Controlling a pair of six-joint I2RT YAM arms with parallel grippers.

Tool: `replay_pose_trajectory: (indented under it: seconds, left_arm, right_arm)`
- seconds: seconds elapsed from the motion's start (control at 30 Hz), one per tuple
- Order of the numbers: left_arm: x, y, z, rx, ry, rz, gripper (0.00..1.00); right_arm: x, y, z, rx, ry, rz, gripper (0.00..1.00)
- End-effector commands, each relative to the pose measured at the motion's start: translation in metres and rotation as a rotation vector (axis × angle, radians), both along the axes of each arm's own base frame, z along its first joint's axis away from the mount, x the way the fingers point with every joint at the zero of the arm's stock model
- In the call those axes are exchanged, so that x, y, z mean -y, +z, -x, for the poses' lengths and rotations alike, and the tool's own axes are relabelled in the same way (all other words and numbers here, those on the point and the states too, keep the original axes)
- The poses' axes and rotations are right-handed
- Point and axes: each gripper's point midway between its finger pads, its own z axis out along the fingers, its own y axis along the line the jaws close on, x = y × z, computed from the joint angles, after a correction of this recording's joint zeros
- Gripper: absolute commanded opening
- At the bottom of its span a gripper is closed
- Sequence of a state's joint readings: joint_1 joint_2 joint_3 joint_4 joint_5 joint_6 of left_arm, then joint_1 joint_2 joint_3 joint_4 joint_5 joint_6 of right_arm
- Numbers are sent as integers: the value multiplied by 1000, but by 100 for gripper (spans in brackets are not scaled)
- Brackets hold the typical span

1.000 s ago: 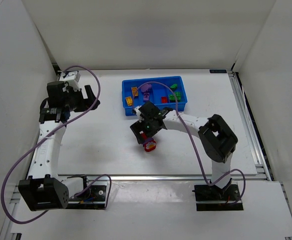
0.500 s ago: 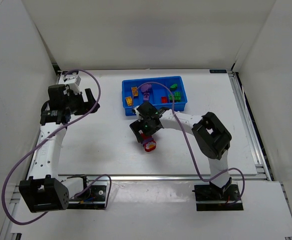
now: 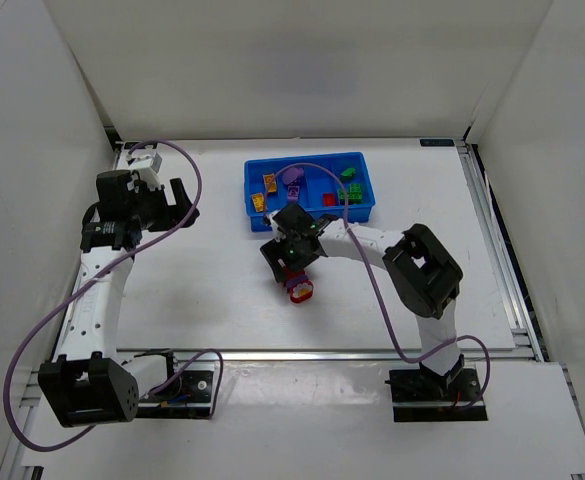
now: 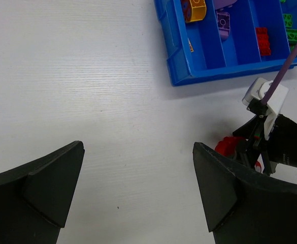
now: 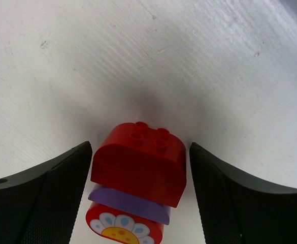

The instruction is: Sort the legos into containers by color

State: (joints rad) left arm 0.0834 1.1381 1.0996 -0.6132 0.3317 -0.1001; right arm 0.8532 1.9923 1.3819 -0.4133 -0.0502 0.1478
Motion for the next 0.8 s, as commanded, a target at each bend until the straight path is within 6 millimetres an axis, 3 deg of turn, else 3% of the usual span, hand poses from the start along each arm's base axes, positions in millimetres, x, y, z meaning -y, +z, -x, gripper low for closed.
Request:
replay_pose_trajectory:
  seconds: [0.0,0.1,0.3,0.33,0.43,0.53,0.63,0.7,0.77]
  left_arm:
    - [-2,11,2,44,5,-9,99]
    - [-2,10,2,41,4,-3,100]
    - [-2,7,2,39,4,-4,99]
    - [-1,7,3,39,1,-6,99]
    - [9,8,10,54,-71,12,99]
    - [34,12,28,79,-223,75,99]
    - [62,22,58,184,-436,104,99]
    - [71,33,76,287,-518,70,99]
    - [79,26,90,361,-623,-16,97]
  right_arm:
    - [9,5,6,10,0,9,82]
    - [11,5,8,5,-2,10,81]
    - [5,5,5,4,4,0,38]
    - [4,5,4,4,4,0,24]
    - [-3,14,-1,15,2,-26,7]
    - [-18,38,-10,30,-23,-84,1]
    - [-45,83,-19,42,-39,-201,0]
    - [-53,96,-20,25,-55,-239,0]
    - [-61,107,-16,-4,-42,-276,0]
